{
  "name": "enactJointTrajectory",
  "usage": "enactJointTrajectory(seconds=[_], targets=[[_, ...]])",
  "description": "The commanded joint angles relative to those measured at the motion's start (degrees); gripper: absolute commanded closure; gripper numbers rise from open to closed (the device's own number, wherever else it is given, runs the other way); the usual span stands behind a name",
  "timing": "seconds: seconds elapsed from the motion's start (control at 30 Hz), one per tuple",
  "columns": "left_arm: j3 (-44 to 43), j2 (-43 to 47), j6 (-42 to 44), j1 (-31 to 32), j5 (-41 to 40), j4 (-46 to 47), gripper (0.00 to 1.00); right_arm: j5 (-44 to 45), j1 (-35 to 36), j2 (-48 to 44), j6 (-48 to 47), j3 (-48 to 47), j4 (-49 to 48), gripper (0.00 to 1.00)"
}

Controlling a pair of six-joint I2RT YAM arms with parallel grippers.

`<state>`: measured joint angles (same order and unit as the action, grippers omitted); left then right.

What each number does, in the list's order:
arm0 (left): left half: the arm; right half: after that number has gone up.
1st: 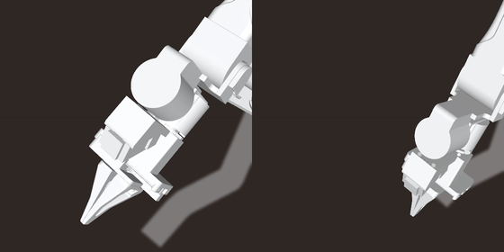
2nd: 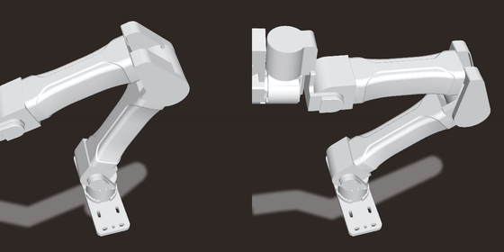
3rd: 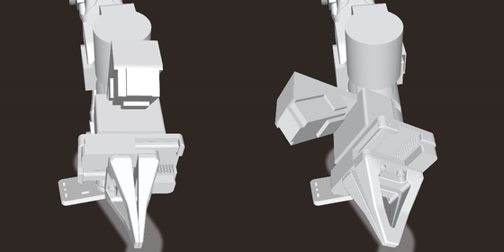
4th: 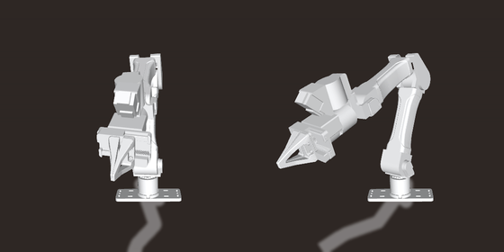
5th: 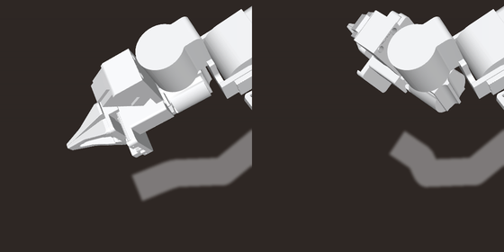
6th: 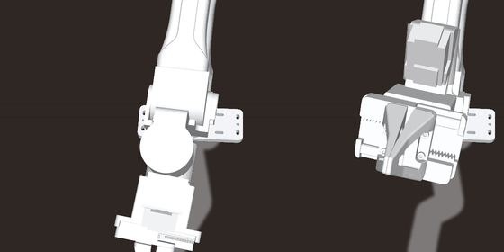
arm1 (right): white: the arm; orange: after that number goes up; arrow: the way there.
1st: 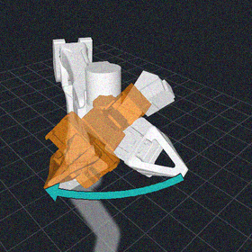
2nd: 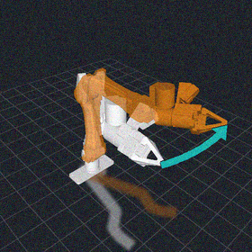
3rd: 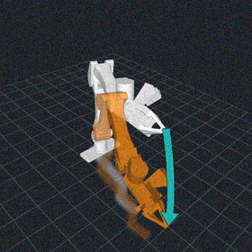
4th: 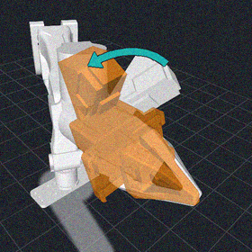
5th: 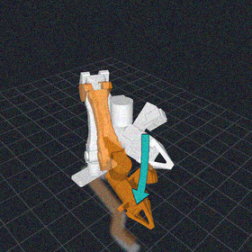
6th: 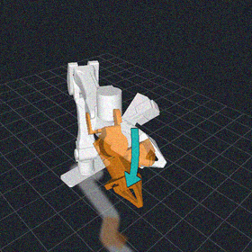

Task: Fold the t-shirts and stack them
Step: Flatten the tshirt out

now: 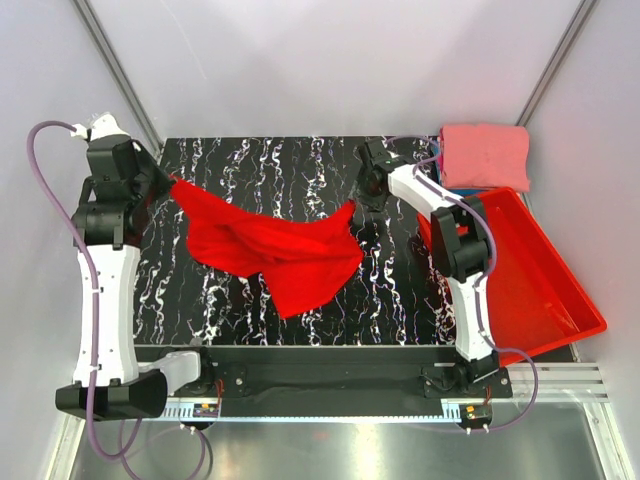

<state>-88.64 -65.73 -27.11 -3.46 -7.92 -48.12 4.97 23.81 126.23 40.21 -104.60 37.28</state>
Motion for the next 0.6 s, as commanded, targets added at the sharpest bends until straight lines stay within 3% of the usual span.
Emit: enactJointTrajectory(seconds=[0.0,0.57], targets=[[1.0,1.1,2.0,-0.4,-3.0,2.9,1.00,-2.4,0.1,1.9,1.9,-4.8,0.4,0.42],[4.6,0.5,2.3,-0.3,-0.7,6.2,1.00,-7.3,0.2,6.6,8.9,-5.7,-4.9,0.43]])
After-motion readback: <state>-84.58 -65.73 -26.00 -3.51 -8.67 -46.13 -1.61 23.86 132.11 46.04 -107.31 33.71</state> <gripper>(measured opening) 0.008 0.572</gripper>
